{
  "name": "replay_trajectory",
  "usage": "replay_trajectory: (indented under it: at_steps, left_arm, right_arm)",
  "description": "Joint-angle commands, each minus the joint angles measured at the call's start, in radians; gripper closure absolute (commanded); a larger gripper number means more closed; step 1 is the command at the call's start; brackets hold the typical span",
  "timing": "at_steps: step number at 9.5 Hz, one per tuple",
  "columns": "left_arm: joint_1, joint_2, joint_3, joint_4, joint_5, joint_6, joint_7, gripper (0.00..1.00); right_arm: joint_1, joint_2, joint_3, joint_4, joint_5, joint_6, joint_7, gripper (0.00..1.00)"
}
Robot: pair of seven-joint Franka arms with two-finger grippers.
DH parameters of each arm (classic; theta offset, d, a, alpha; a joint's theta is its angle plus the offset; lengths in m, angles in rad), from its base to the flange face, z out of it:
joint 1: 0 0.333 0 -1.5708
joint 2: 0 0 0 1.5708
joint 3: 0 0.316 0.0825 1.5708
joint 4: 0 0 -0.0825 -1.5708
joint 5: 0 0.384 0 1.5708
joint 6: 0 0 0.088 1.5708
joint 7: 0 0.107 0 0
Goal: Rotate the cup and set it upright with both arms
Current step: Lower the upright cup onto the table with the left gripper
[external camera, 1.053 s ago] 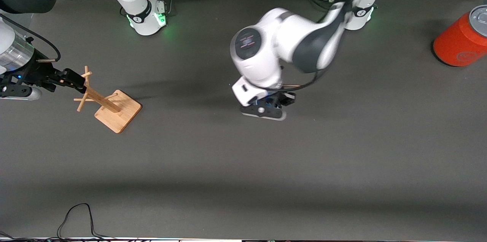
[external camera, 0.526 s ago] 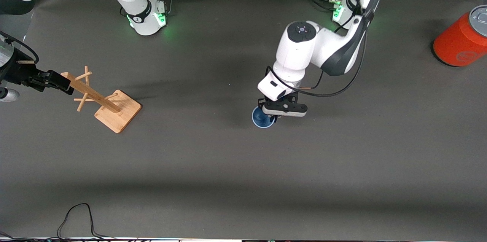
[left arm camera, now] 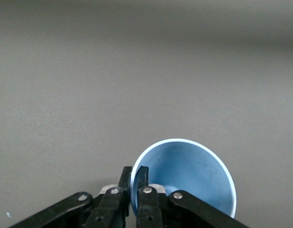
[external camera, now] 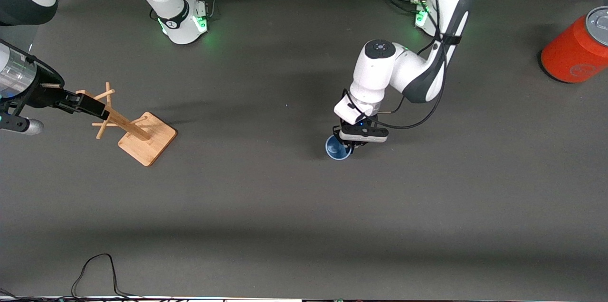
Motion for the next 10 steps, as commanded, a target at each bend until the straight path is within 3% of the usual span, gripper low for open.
replay_trajectory:
  at_steps: [1, 2, 3, 5, 8, 9, 10]
  left_arm:
    - [-0.007, 0.037, 0.020, 0.004, 0.154, 0.046, -0.164, 1.00]
    - [-0.006, 0.038, 0.020, 0.004, 0.169, 0.046, -0.181, 0.91]
    - [-0.004, 0.035, 0.020, 0.004, 0.169, 0.046, -0.184, 0.02]
    - [-0.007, 0.009, 0.015, 0.009, 0.167, 0.015, -0.187, 0.00]
    - [-0.001, -0.078, -0.030, 0.076, 0.150, -0.235, -0.168, 0.00]
    - [0.003, -0.093, -0.055, 0.122, 0.115, -0.338, -0.128, 0.00]
    - [0.003, -0.107, -0.055, 0.192, -0.043, -0.447, 0.018, 0.00]
  right_arm:
    - [0.000, 0.044, -0.009, 0.057, 0.017, -0.019, 0.021, 0.00]
    - [-0.008, 0.043, -0.012, 0.058, 0.033, -0.019, 0.021, 0.00]
    - [-0.008, 0.040, -0.027, 0.060, 0.050, -0.019, 0.021, 0.00]
    - [-0.004, 0.037, -0.032, 0.060, 0.050, -0.022, 0.021, 0.00]
    - [-0.002, 0.041, -0.032, 0.062, 0.050, -0.022, 0.021, 0.00]
    - [-0.002, 0.040, -0.032, 0.062, 0.050, -0.022, 0.020, 0.00]
    - [-0.002, 0.041, -0.032, 0.062, 0.050, -0.022, 0.020, 0.00]
